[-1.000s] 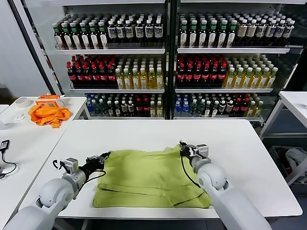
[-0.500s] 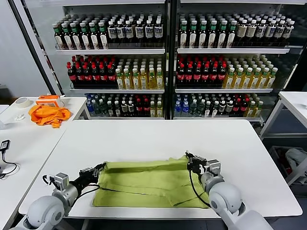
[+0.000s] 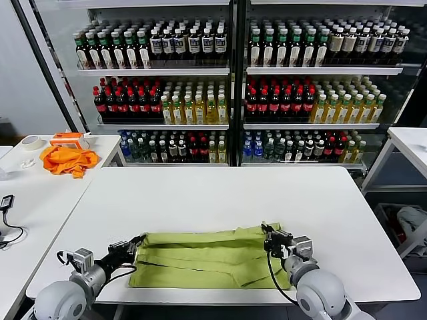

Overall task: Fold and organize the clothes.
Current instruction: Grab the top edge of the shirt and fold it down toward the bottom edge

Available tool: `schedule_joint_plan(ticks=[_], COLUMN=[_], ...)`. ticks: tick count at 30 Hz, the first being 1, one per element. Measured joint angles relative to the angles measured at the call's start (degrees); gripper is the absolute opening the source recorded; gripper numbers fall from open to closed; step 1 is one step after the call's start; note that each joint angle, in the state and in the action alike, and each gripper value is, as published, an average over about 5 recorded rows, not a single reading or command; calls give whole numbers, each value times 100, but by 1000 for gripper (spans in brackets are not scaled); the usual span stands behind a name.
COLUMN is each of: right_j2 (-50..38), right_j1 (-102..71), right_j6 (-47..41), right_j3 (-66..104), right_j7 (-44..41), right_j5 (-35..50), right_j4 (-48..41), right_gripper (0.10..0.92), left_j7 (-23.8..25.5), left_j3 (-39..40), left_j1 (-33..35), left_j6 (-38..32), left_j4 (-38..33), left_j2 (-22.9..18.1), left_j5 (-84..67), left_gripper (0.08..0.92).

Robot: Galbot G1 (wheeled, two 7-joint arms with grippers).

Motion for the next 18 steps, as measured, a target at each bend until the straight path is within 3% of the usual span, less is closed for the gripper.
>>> schedule_joint_plan(ticks=[18], right_j2=[-34], right_j1=[-125], right_j6=[51], right_j3=[21], right_j7=[-48], right_j5=[-116], right_j4=[-81], right_gripper=[105], left_j7=[-7], left_j3=[-187], left_j1=[386], left_j6=[-9], left_j4=[-213], left_j2=[-47], left_j5=[116], left_gripper=[84])
